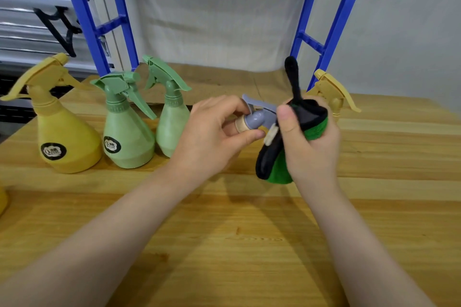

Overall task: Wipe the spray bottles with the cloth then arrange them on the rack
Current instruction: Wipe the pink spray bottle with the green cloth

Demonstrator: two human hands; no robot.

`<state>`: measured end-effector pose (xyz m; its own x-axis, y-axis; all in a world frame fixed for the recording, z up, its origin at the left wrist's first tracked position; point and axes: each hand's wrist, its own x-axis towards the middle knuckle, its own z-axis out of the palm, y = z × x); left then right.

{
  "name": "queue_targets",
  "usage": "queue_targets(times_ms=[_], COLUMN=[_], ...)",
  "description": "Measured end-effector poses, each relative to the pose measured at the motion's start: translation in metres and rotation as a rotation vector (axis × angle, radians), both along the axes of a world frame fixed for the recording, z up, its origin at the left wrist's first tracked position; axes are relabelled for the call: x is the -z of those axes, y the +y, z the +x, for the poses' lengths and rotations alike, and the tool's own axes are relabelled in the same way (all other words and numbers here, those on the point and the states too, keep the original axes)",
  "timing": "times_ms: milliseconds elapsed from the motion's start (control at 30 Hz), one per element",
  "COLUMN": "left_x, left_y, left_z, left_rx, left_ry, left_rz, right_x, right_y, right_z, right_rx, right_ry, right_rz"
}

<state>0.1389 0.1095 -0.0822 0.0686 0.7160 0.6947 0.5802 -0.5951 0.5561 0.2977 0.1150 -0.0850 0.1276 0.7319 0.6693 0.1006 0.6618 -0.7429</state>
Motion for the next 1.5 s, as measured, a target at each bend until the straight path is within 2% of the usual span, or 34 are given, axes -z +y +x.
queue_targets(times_ms=[133, 267, 367, 667, 933, 1100, 1300, 1500], left_x=[0.0, 0.003, 0.006, 0.011, 0.02, 0.023, 0.025, 0.023], left_y=[0.001, 0.002, 0.003, 0.003, 0.005, 0.007, 0.01, 0.013], left_z=[-0.002, 0.0, 0.0, 0.001, 0.002, 0.0, -0.001, 0.005], left_rx=[0.023, 0.077, 0.106, 0.109, 0.142, 0.157, 0.149, 0.17], left_ry=[-0.024, -0.159, -0.229, -0.154, -0.183, -0.213, -0.183, -0.157], left_rz=[-0.001, -0.08, -0.141, -0.095, -0.123, -0.142, -0.134, -0.119], right_x=[-0.002, -0.007, -0.008, -0.015, -0.014, -0.015, -0.013, -0.015], right_y=[-0.004, -0.003, -0.005, -0.01, -0.007, -0.01, -0.01, -0.005], right_z=[0.001, 0.001, -0.003, -0.002, 0.001, 0.001, -0.003, 0.002], right_rx=[-0.08, -0.187, -0.268, -0.276, -0.401, -0.485, -0.426, -0.293], right_ry=[-0.076, 0.043, 0.027, -0.033, -0.016, 0.07, 0.037, -0.098], right_rz=[0.04, -0.191, -0.289, -0.356, -0.576, -0.692, -0.614, -0.573])
